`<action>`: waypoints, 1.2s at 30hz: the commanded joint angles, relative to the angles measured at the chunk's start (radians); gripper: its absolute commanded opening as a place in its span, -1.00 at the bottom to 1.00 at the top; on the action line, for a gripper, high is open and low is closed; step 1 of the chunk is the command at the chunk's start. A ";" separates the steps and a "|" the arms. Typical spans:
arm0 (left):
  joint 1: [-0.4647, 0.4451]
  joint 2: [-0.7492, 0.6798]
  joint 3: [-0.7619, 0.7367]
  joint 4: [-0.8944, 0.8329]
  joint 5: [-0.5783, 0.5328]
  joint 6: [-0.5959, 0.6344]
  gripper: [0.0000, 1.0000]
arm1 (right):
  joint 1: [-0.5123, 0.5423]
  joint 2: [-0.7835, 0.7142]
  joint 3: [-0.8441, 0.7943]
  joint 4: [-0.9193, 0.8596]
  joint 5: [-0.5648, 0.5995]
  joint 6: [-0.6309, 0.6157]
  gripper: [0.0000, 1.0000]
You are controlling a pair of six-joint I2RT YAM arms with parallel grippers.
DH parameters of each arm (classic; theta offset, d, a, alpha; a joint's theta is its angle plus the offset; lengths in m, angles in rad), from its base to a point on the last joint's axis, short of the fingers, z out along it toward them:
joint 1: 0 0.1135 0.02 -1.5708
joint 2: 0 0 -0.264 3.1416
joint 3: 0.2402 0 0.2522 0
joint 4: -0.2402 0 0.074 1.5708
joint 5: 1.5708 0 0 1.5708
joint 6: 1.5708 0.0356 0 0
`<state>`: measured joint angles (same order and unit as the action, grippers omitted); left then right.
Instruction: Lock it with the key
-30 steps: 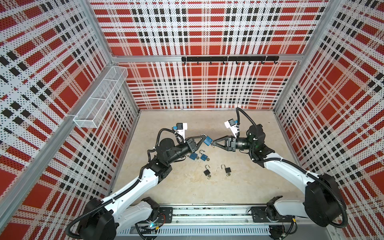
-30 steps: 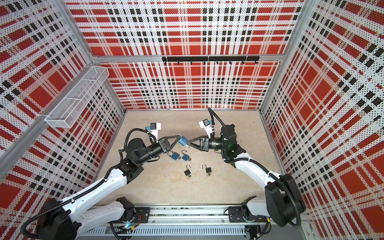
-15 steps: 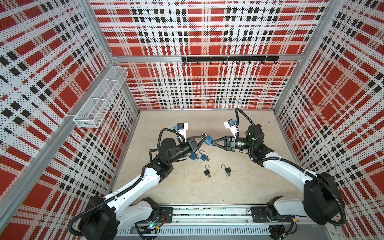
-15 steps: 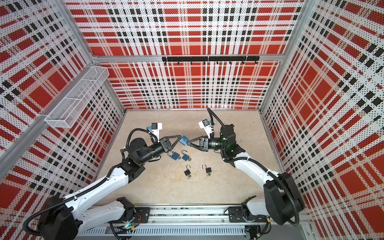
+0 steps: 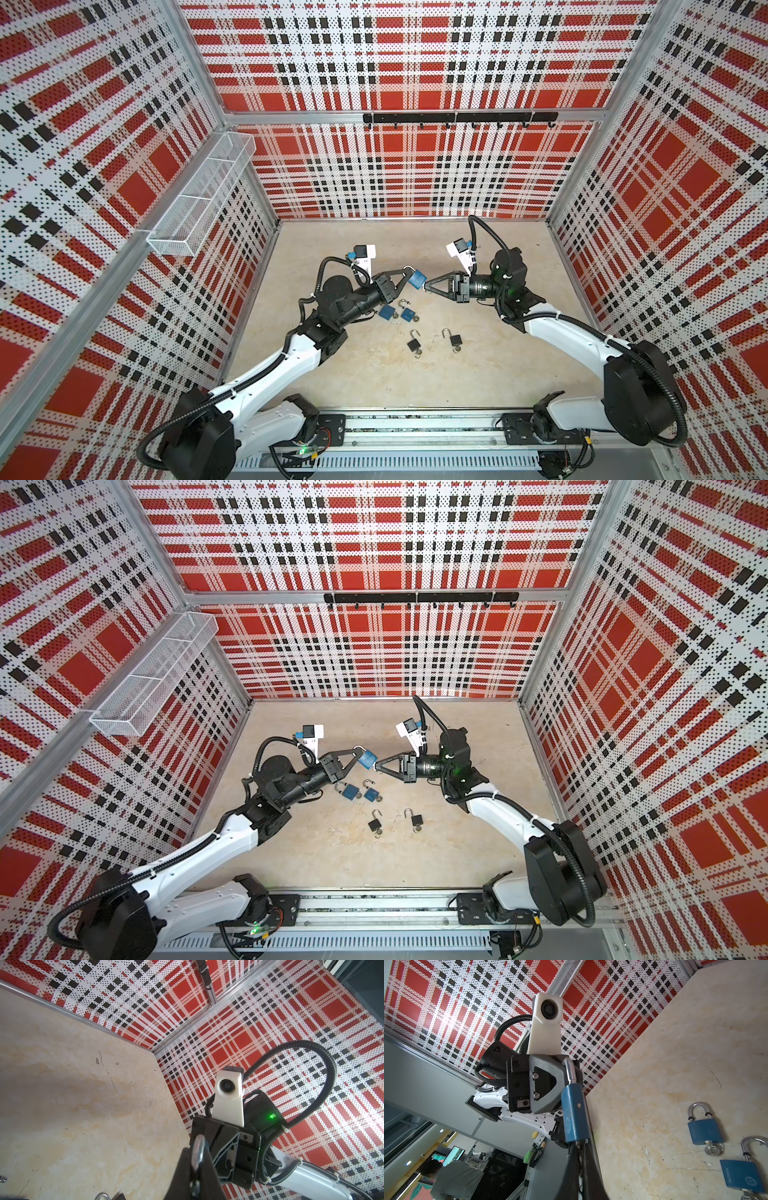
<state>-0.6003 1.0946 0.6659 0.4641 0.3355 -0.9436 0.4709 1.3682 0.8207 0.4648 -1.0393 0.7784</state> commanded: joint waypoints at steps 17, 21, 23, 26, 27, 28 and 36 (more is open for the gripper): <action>0.156 -0.114 0.004 0.034 0.039 0.000 -1.00 | -0.009 -0.035 -0.057 0.069 0.014 0.033 -1.00; 0.160 -0.112 -0.002 -0.020 0.057 0.025 -1.00 | -0.046 -0.063 -0.060 -0.046 0.073 -0.028 -1.00; 0.157 -0.096 -0.005 -0.047 0.072 0.038 -1.00 | -0.076 -0.092 -0.053 -0.156 0.123 -0.085 -1.00; 0.141 -0.045 -0.012 -0.068 0.090 0.046 -1.00 | -0.109 -0.160 -0.018 -0.448 0.278 -0.258 -1.00; 0.136 -0.024 -0.009 -0.075 0.098 0.053 -1.00 | -0.115 -0.176 -0.006 -0.522 0.331 -0.300 -1.00; 0.127 -0.001 -0.004 -0.087 0.105 0.061 -1.00 | -0.120 -0.191 0.002 -0.583 0.371 -0.325 -1.00; -0.019 0.258 0.151 -0.197 0.076 0.183 -1.00 | -0.279 -0.277 -0.043 -0.737 0.393 -0.375 -1.00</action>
<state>-0.5735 1.2934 0.7223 0.2909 0.4145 -0.8333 0.2379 1.1278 0.7921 -0.1825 -0.6937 0.4644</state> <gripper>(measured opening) 0.097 0.055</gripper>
